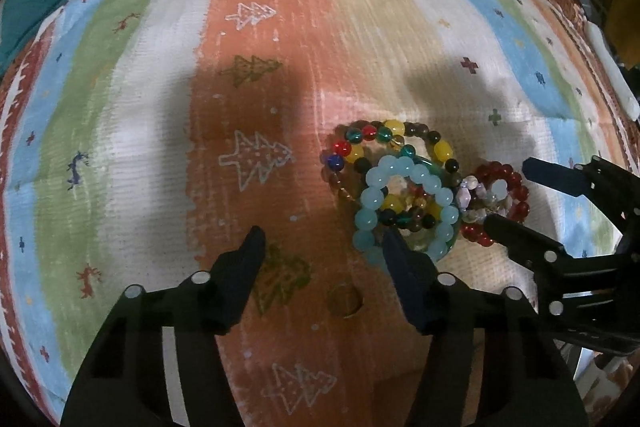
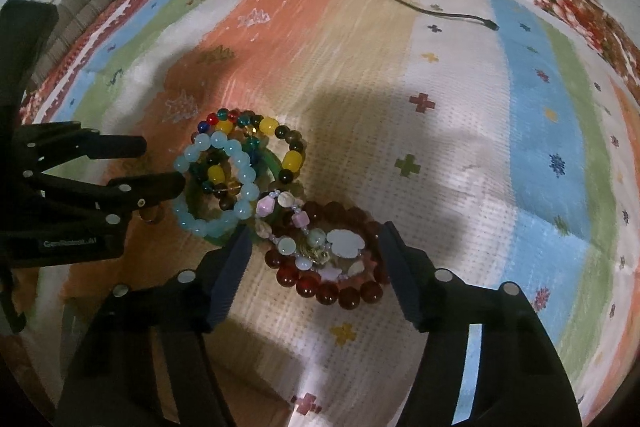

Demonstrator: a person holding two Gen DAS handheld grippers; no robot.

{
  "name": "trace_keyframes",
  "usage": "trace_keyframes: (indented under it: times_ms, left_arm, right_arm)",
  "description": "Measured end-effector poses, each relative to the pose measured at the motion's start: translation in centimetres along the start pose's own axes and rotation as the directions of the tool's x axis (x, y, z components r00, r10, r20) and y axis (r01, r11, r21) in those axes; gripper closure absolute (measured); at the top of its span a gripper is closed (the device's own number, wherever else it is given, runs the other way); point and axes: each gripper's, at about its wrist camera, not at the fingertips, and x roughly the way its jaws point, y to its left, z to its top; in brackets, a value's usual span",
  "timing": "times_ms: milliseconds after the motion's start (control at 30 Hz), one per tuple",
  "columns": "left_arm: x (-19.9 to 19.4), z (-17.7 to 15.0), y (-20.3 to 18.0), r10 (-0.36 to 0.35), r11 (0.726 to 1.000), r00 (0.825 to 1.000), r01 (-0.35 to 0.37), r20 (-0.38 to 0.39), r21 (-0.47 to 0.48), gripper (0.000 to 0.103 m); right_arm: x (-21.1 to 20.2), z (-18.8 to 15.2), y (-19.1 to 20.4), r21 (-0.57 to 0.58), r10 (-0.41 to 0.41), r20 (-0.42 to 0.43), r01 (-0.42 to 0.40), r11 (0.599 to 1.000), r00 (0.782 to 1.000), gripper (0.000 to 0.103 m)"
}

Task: Organize jewelry
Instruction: 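Grasp the light-blue bead bracelet with the left tool while the right tool grasps the white-and-pink bracelet, then lift the light-blue bracelet with the left tool while the right tool lifts the white-and-pink bracelet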

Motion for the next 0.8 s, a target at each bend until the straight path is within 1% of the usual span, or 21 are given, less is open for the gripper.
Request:
trace_keyframes:
  times_ms: [100, 133, 200, 233, 267, 333, 367, 400, 433, 567, 600, 633, 667, 800]
  left_arm:
    - [0.4, 0.2, -0.1, 0.0, 1.0, 1.0, 0.0, -0.006, 0.009, 0.054]
    - [0.5, 0.2, -0.2, 0.004, 1.0, 1.0, -0.004, -0.009, 0.012, 0.059]
    - [0.7, 0.5, -0.2, -0.006, 1.0, 1.0, 0.006, -0.01, 0.007, 0.065]
    - [0.7, 0.7, -0.3, -0.016, 1.0, 1.0, 0.016, -0.012, 0.001, 0.071]
    - [0.7, 0.8, -0.2, -0.024, 1.0, 1.0, 0.024, -0.012, -0.002, 0.08]
    - [0.9, 1.0, -0.3, -0.017, 1.0, 1.0, 0.017, -0.016, -0.005, 0.09]
    - [1.0, 0.9, -0.4, -0.011, 1.0, 1.0, 0.011, -0.018, -0.004, 0.09]
    - [1.1, 0.9, -0.4, -0.004, 1.0, 1.0, 0.004, -0.021, 0.001, 0.09]
    - [1.2, 0.9, -0.6, 0.002, 1.0, 1.0, -0.002, -0.021, 0.006, 0.09]
    - [1.1, 1.0, -0.8, -0.006, 1.0, 1.0, 0.006, -0.02, 0.012, 0.092]
    - [0.9, 1.1, -0.9, -0.005, 1.0, 1.0, 0.005, -0.017, 0.014, 0.092]
    - [0.9, 1.0, -1.0, -0.006, 1.0, 1.0, 0.006, -0.015, 0.017, 0.092]
    - [0.8, 1.1, -1.1, -0.007, 1.0, 1.0, 0.007, -0.015, 0.019, 0.092]
    - [0.2, 1.3, -1.9, -0.012, 0.999, 1.0, 0.012, -0.002, 0.031, 0.092]
  right_arm:
    - [0.4, 0.1, 0.0, -0.012, 0.0, -0.007, 0.0, 1.0, 1.0, 0.046]
    - [0.5, 0.2, 0.1, -0.016, 0.001, -0.007, -0.001, 1.0, 1.0, 0.047]
    - [0.7, 0.2, 0.1, -0.025, -0.001, -0.009, 0.001, 1.0, 1.0, 0.053]
    - [0.8, 0.2, 0.1, -0.031, -0.01, -0.008, 0.009, 0.999, 1.0, 0.053]
    - [0.9, 0.2, 0.2, -0.037, -0.016, -0.008, 0.015, 0.999, 1.0, 0.055]
    - [1.1, 0.2, 0.2, -0.048, -0.023, -0.01, 0.023, 0.999, 1.0, 0.056]
    - [1.2, 0.2, 0.2, -0.054, -0.035, -0.009, 0.034, 0.998, 0.999, 0.058]
    - [1.3, 0.1, 0.2, -0.06, -0.051, -0.008, 0.051, 0.997, 0.999, 0.064]
    - [1.4, 0.1, 0.2, -0.064, -0.059, -0.006, 0.059, 0.996, 0.998, 0.066]
    - [1.5, -0.1, 0.4, -0.083, -0.071, 0.005, 0.071, 0.994, 0.997, 0.067]
    - [1.5, -0.1, 0.4, -0.087, -0.08, 0.008, 0.08, 0.993, 0.997, 0.074]
    - [1.6, -0.1, 0.3, -0.094, -0.117, 0.015, 0.118, 0.989, 0.993, 0.082]
    - [1.6, -0.1, 0.2, -0.093, -0.118, 0.02, 0.12, 0.988, 0.993, 0.085]
    - [1.2, 0.0, -0.5, -0.058, -0.075, 0.01, 0.075, 0.995, 0.997, 0.086]
